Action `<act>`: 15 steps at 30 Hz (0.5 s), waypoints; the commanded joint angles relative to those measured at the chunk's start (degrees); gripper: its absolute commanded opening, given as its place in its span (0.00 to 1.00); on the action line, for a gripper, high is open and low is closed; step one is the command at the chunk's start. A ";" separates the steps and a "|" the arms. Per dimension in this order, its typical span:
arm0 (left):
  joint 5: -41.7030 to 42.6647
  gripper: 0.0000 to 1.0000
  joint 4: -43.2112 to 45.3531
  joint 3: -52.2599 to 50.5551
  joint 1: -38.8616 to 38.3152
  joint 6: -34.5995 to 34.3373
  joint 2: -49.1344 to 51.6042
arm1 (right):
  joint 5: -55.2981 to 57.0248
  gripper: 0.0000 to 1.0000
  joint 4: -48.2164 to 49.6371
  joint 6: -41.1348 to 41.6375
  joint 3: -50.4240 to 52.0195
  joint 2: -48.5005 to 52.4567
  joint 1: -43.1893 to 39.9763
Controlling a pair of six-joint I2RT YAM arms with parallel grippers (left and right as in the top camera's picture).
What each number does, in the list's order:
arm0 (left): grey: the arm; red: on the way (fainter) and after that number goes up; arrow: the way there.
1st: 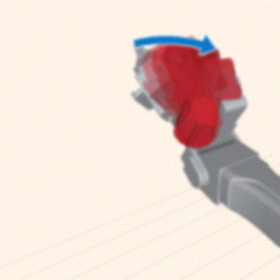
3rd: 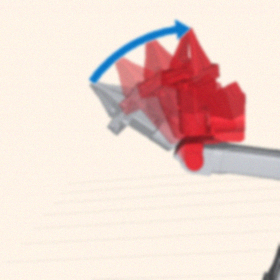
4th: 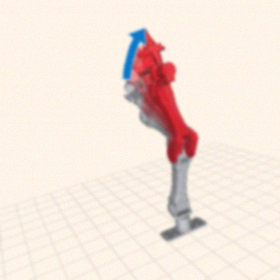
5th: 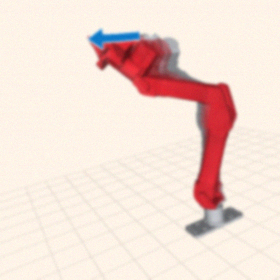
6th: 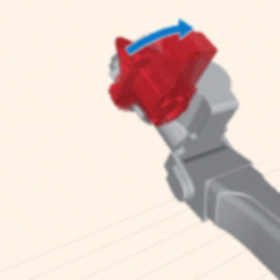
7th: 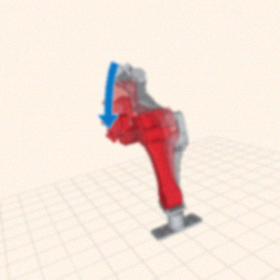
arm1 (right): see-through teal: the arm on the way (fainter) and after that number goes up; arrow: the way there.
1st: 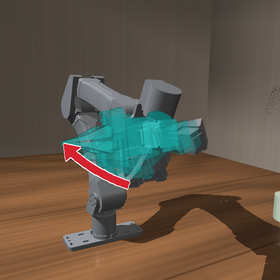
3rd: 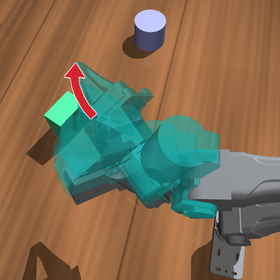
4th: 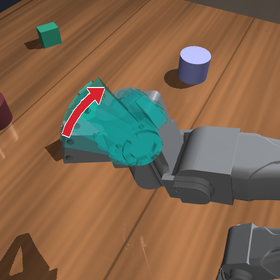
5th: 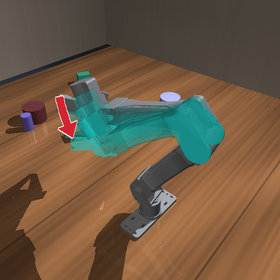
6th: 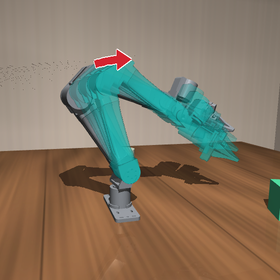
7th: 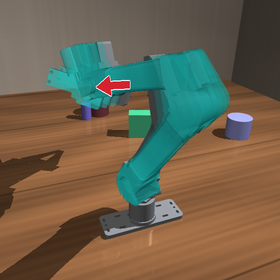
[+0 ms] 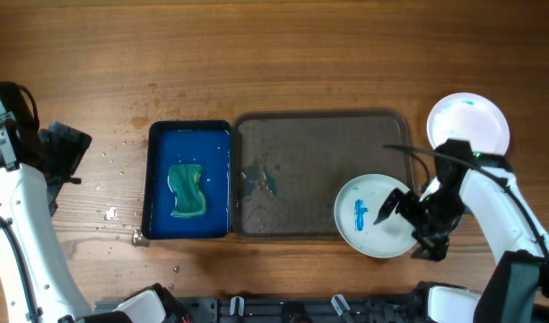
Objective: Clean dirty plates on tray and stack at the side
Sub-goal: 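Grip the last stained plate and drag it left onto the grey tray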
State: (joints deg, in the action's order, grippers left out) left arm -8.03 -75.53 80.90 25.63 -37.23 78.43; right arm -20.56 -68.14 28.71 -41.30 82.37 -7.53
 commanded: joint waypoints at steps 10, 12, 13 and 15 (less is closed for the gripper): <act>1.01 1.00 0.33 -0.33 0.37 -0.57 0.35 | -3.26 0.35 9.46 2.32 4.61 -0.63 0.17; 1.01 1.00 0.31 -0.33 0.37 -0.57 0.35 | -2.40 0.05 10.05 2.14 4.63 -0.63 0.17; 1.01 1.00 0.28 -0.33 0.37 -0.57 0.35 | -2.34 0.04 10.38 1.64 4.63 -0.63 0.20; 1.01 1.00 0.28 -0.33 0.37 -0.57 0.35 | -1.25 0.04 11.58 0.61 4.63 -0.63 0.20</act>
State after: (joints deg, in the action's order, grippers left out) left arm -7.38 -75.40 80.90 25.63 -37.23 78.43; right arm -23.33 -57.54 30.48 -36.82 82.37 -7.53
